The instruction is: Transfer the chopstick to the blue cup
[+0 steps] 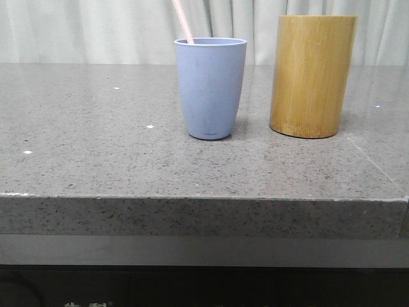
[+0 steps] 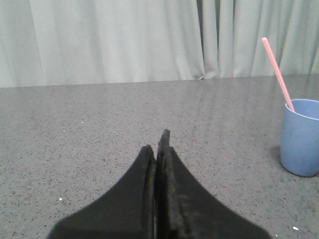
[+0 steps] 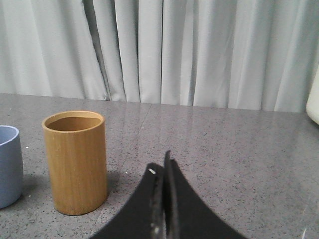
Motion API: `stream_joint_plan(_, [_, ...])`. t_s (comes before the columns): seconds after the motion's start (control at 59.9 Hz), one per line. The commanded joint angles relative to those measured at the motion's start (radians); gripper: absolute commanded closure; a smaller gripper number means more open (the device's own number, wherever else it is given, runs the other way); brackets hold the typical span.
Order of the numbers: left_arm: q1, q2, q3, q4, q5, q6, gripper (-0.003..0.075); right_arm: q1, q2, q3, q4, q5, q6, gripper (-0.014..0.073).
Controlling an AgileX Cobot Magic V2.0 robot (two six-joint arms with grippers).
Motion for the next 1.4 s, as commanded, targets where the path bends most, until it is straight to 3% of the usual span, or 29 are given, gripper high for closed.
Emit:
stream_joint_plan(0.0, [0.033,-0.025,0.022,-0.013,-0.098,-0.052,0.0739,0.003,0.011,-0.023,-0.002,-0.084,-0.008,0.0694])
stream_joint_plan(0.25, [0.068,-0.091,0.198,0.005,-0.134,-0.086,0.0739,0.003,0.011,-0.023,-0.002,-0.084,-0.008,0.0694])
stream_joint_plan(0.534, [0.068,-0.091,0.378,0.005,-0.372,-0.086,0.0739,0.003,0.011,-0.023,-0.002,-0.083,-0.008,0.0694])
stream_joint_plan(1.386, [0.068,-0.091,0.375,0.005,-0.345,-0.086,0.0739,0.003,0.011,-0.023,-0.002,-0.083,-0.008,0.0694])
